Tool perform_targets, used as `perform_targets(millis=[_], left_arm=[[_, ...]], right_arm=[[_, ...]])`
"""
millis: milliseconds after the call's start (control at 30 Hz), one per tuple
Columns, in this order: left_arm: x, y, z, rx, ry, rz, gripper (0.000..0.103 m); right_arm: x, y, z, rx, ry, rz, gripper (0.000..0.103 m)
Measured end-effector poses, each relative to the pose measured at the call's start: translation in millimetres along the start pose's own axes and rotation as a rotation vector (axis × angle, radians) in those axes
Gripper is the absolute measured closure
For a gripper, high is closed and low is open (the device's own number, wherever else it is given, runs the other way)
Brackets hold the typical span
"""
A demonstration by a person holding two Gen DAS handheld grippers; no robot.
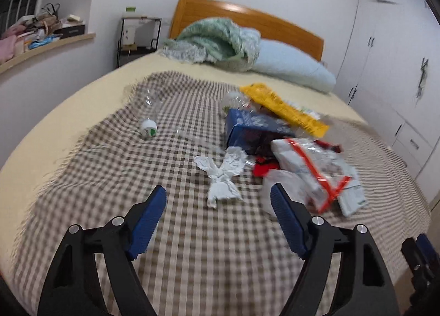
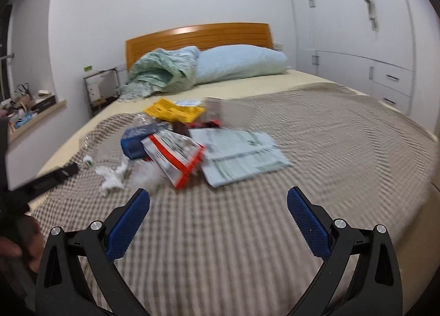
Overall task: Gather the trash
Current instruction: 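Grasp the white crumpled tissue with the left tool while the right tool grasps the red-and-white snack bag, then carry tissue and snack bag to the wastebasket and open both tools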
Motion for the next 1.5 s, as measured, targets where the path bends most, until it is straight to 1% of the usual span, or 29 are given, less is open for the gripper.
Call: perform_targets(millis=[100, 133, 167, 267, 300, 367, 433, 500, 567, 633, 700, 800, 833, 867, 900, 933, 967, 1000, 1067, 1200, 1300, 1367, 1500], left_arm=[[35, -3, 5, 0.023, 0.025, 0.058, 0.028], [46, -3, 7, 0.024, 0.021, 0.102, 0.029], [50, -1, 8, 0.021, 0.02, 0.106, 0.029], [67, 0, 10, 0.011, 0.05, 0.093, 0.029], [73, -1, 10, 0.011, 0.061, 0.089, 0.029], [85, -4, 11, 0.02, 0.081, 0.092, 0.029], [96, -5, 13, 0.023, 0.098, 0.103, 0.029], [105, -5, 15, -0.006, 0.125, 0.084, 0.029], [114, -8, 16, -0.022, 0.158, 0.058, 0.029], [116, -13, 15, -0.013, 0.167, 0.047, 0.029], [117, -18, 15, 0.01, 0.158, 0.036, 0.028], [114, -26, 18, 0.048, 0.138, 0.03, 0.027], [114, -28, 20, 0.056, 0.135, 0.019, 0.027], [113, -31, 20, 0.067, 0.132, 0.006, 0.027], [114, -33, 20, 0.078, 0.129, 0.001, 0.039], [112, -35, 19, 0.094, 0.117, 0.003, 0.055], [112, -36, 20, 0.103, 0.11, 0.015, 0.087], [112, -36, 21, 0.103, 0.106, 0.023, 0.103], [104, -30, 24, 0.067, 0.079, 0.016, 0.103], [86, -15, 33, 0.005, 0.045, -0.003, 0.103], [66, -2, 39, -0.038, 0.006, -0.035, 0.103], [45, 5, 45, -0.054, -0.035, -0.058, 0.103], [5, 10, 52, -0.098, -0.063, -0.118, 0.103]], right_arm=[[42, -2, 7, -0.032, 0.002, 0.014, 0.007], [54, -4, 9, -0.034, 0.014, 0.02, 0.007], [68, -7, 13, -0.029, 0.016, 0.036, 0.007], [97, -16, 26, -0.011, -0.021, 0.083, 0.007], [106, -20, 29, -0.01, -0.016, 0.079, 0.007], [123, -26, 33, 0.002, 0.037, 0.088, 0.007], [128, -31, 36, 0.035, 0.043, 0.099, 0.007], [136, -37, 38, 0.064, 0.08, 0.103, 0.007], [142, -42, 38, 0.105, 0.089, 0.137, 0.007], [146, -46, 39, 0.127, 0.098, 0.157, 0.007], [152, -43, 37, 0.11, 0.119, 0.175, 0.007], [163, -40, 33, 0.138, 0.162, 0.234, 0.007], [165, -39, 32, 0.143, 0.17, 0.239, 0.009], [166, -36, 32, 0.129, 0.178, 0.239, 0.027], [167, -33, 33, 0.105, 0.19, 0.237, 0.055], [167, -32, 34, 0.096, 0.189, 0.235, 0.06], [165, -30, 36, 0.1, 0.178, 0.238, 0.064], [163, -27, 38, 0.101, 0.164, 0.256, 0.066], [153, -17, 44, 0.061, 0.13, 0.291, 0.069], [132, -6, 50, 0.009, 0.075, 0.299, 0.072], [113, -7, 56, 0.009, 0.016, 0.291, 0.073], [100, -9, 58, 0.021, -0.02, 0.284, 0.073], [74, -14, 62, 0.052, -0.056, 0.285, 0.073]])
Point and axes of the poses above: each gripper's, at about its wrist camera, not at the fingertips, and x roughly the way its jaws point, y to its left, z to its top, the point moved 4 cm from there along x, roughly the way its jaws point, and after that the axes turned 15 degrees about z, right-handed, at the moved point
